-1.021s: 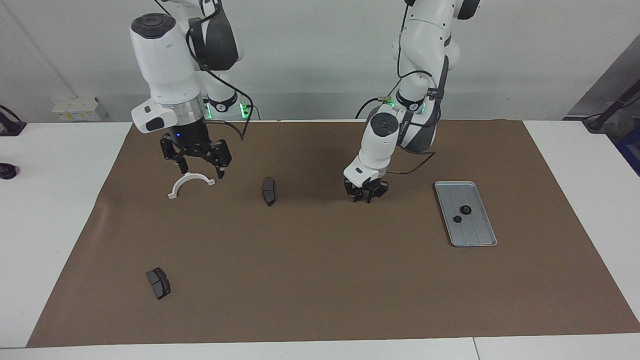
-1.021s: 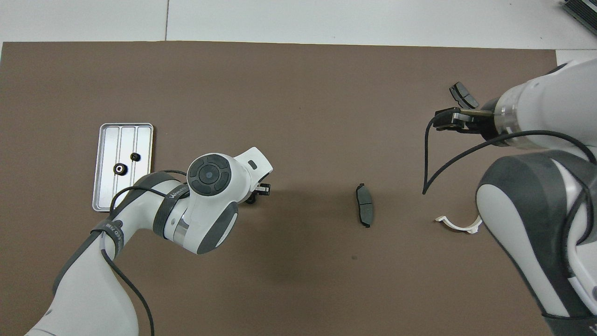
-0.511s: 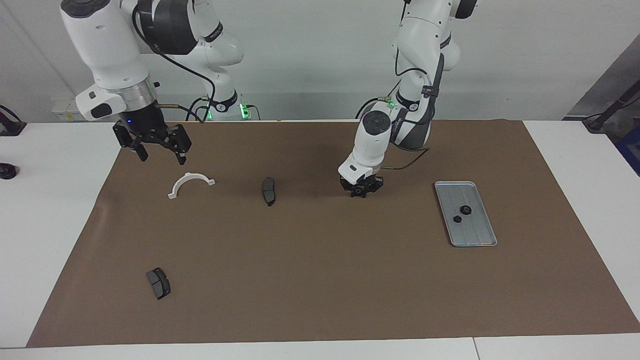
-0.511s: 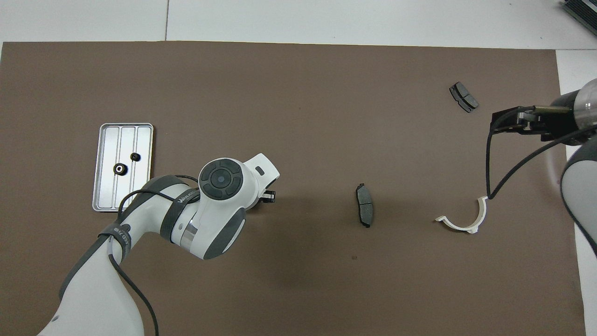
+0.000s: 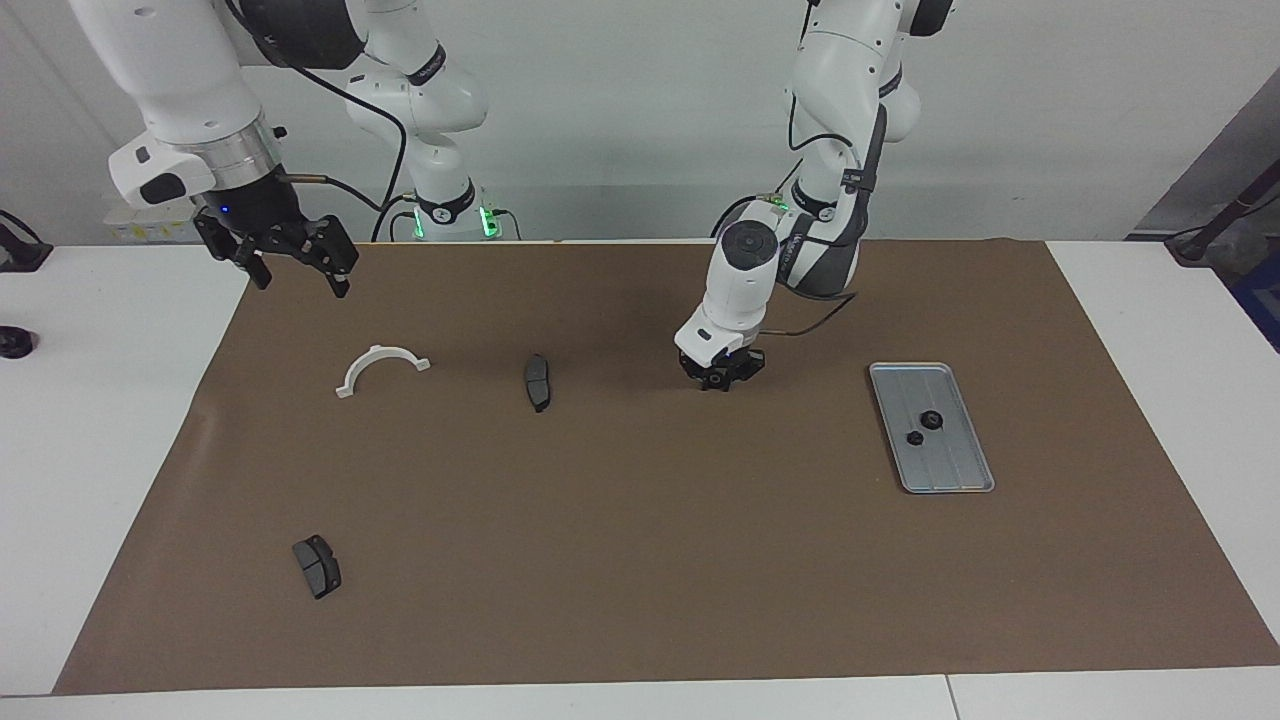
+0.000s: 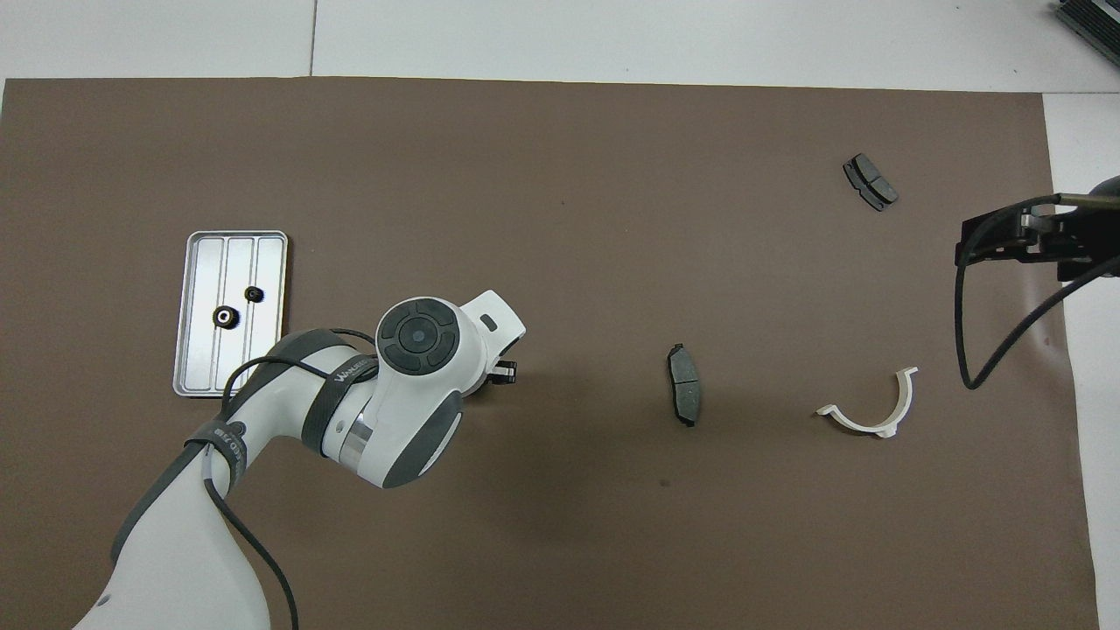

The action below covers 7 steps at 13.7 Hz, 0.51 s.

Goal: Pick bearing gear from pile to tray
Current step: 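Lower the third bearing onto the tray with the left gripper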

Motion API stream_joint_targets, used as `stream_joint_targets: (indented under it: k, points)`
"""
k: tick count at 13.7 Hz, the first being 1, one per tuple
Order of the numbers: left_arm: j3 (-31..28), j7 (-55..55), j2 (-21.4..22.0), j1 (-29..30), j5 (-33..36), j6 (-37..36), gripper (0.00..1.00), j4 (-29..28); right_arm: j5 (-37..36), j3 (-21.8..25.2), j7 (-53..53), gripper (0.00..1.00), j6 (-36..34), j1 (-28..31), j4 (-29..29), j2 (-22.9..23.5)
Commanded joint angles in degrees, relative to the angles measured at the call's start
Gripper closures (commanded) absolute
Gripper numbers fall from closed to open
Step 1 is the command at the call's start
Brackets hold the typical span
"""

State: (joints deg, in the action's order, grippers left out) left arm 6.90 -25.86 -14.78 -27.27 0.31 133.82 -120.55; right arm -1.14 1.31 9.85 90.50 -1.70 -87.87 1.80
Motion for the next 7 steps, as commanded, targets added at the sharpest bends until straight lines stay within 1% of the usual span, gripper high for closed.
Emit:
stream_joint_targets:
  k: [1,3,7]
  points:
    - [-0.93,-0.59,2.03,-0.42,-0.57,-1.28,0.96,-1.53,0.35,-1.05,-0.62,0.0,-2.52,-0.14,3.05,1.63]
    - [-1.19,-0.33,1.68,0.89,-0.49,-1.37,0.96,-0.4,0.52,-1.14,-0.62,0.0,-2.78,-0.32,1.48,1.02]
    - [-1.19,2.12,1.16,8.88,-0.31,-1.38,0.97,2.94,1.14,-1.23,-0.71,0.0,-2.43,0.02,0.86,0.84]
